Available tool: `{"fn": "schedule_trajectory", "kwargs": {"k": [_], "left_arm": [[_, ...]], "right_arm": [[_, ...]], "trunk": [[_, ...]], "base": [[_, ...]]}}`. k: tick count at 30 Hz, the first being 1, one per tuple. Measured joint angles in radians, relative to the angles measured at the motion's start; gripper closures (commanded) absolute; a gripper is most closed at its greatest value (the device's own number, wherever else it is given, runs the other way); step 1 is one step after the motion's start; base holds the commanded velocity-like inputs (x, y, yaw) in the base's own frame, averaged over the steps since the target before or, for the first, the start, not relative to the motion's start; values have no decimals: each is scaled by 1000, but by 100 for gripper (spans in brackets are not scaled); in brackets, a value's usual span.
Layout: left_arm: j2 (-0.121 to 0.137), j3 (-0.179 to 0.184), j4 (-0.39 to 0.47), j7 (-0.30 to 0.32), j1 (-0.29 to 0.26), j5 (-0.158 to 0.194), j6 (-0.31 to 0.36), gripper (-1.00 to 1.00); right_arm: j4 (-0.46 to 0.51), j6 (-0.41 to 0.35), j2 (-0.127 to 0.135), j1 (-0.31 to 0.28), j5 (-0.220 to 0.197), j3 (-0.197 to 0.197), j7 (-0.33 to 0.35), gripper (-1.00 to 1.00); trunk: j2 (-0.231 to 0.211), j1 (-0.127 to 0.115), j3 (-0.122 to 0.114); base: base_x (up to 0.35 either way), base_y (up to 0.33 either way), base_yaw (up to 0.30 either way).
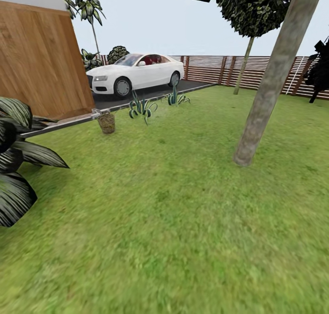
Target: Take the three Easter eggs out of the wicker basket on the lawn in the garden, then place them on the lawn next to a single tree (choose any tree) so that all three eggs are next to the same tree and none are left in the basket.
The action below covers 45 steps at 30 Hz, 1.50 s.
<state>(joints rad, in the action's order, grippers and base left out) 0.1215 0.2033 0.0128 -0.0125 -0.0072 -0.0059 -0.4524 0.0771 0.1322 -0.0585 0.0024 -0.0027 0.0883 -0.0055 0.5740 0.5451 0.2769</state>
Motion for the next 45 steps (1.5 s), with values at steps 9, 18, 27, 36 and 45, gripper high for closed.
{"fn": "schedule_trajectory", "kwargs": {"k": [9, 18, 27, 36, 45], "left_arm": [[0, 0, 0, 0, 0, 0, -1, -100], [0, 0, 0, 0, 0, 0, 0, -100], [1, 0, 0, 0, 0, 0, 0, -100], [1, 0, 0, 0, 0, 0, 0, -100], [1, 0, 0, 0, 0, 0, 0, -100]], "right_arm": [[0, 0, 0, 0, 0, 0, 0, -100], [0, 0, 0, 0, 0, 0, 0, -100], [0, 0, 0, 0, 0, 0, 0, -100], [0, 0, 0, 0, 0, 0, 0, -100], [0, 0, 0, 0, 0, 0, 0, -100]], "trunk": [[0, 0, 3], [0, 0, 5], [0, 0, 9], [0, 0, 16], [0, 0, 18]], "base": [[263, -168, 106], [263, -168, 51], [263, -168, 122], [263, -168, 163], [263, -168, 26]]}}
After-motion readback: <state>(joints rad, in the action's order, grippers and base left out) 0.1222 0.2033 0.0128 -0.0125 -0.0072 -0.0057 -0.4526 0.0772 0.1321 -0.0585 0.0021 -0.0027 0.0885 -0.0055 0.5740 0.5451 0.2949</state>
